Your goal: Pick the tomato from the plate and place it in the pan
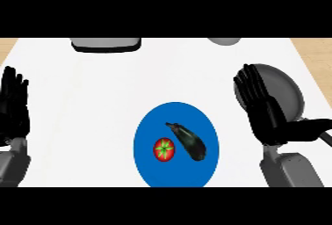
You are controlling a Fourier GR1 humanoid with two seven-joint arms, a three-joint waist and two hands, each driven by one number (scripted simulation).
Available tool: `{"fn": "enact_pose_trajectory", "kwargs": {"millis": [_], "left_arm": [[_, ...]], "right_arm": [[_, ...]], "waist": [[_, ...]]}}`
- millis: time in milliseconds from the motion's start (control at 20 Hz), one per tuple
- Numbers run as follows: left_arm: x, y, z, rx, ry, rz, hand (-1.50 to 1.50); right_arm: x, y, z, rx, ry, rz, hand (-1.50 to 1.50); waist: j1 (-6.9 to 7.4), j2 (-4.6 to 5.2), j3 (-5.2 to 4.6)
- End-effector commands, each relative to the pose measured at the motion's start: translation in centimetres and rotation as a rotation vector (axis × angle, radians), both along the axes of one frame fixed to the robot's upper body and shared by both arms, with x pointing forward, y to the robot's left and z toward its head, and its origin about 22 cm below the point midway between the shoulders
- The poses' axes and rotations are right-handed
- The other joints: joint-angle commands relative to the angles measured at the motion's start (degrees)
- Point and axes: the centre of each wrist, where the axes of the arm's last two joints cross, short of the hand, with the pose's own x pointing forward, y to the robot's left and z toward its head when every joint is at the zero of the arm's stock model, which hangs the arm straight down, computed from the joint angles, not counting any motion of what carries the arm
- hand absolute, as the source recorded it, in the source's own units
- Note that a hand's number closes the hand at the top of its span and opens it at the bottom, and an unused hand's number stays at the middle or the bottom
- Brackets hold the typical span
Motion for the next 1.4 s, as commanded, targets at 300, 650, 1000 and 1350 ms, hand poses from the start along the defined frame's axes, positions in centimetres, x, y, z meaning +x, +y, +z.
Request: {"fn": "enact_pose_trajectory", "kwargs": {"millis": [300,650,1000,1350], "left_arm": [[-1.4,-10.4,-2.8,-0.071,0.022,-0.483,0.00],[-3.4,-13.5,-3.5,-0.093,0.010,-0.559,0.00],[-3.3,-13.0,-2.7,-0.099,0.001,-0.581,0.00],[-3.7,-13.1,-3.9,-0.086,0.018,-0.610,0.00]], "right_arm": [[1.1,-1.3,2.9,-0.577,-0.158,0.035,1.50],[-7.8,-0.6,-1.0,-0.459,-0.160,0.087,-1.50],[-5.8,1.1,3.4,-0.693,-0.163,0.117,-1.50],[-3.1,4.1,6.6,-0.962,-0.073,0.257,-1.50]], "waist": [[-0.28,-1.00,0.98],[1.71,-0.31,1.94],[2.78,-0.12,1.90],[3.33,-0.02,1.85]]}}
